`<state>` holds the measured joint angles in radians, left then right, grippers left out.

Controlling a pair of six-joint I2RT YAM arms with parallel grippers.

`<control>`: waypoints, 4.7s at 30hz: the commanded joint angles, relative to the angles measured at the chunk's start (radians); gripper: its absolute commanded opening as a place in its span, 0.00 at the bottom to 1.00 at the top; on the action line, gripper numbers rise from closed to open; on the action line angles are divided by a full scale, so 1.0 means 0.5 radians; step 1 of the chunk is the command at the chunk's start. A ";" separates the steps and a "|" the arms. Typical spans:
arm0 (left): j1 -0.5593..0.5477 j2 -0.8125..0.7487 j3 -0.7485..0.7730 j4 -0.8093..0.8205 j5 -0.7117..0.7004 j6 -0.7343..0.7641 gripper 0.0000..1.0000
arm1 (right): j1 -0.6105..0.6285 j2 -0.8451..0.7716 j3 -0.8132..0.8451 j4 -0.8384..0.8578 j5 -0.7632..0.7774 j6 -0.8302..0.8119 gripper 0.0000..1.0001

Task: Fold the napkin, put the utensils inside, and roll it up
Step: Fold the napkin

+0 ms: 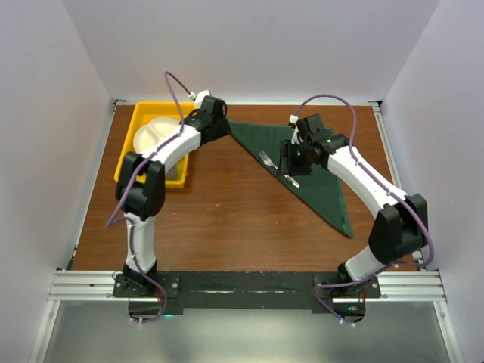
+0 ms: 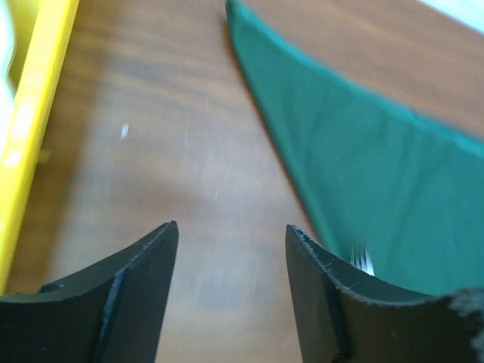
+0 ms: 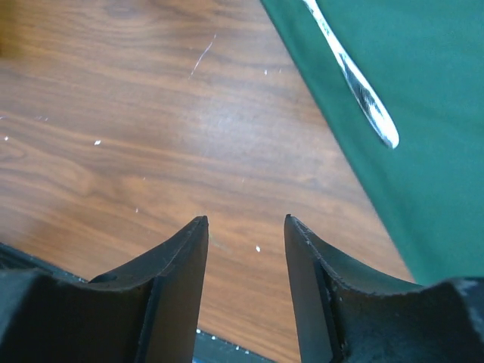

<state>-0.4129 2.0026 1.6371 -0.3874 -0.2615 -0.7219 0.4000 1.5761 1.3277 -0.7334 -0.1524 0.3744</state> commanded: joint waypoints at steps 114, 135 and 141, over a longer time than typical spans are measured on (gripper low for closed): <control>-0.803 0.348 -0.059 1.137 0.701 0.076 0.00 | -0.005 -1.302 -0.732 -0.441 0.658 0.414 0.53; -0.706 0.233 0.064 0.913 1.063 0.137 0.63 | -0.222 -0.779 -0.276 -0.533 0.410 0.421 0.57; -0.469 -0.093 -0.025 0.714 1.256 0.063 0.69 | -0.426 -0.379 0.035 -0.279 -0.028 0.258 0.57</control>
<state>-0.7448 2.1513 1.6207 0.0101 0.2871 -0.6701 0.2020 1.3075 1.2522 -0.9554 0.0063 0.5678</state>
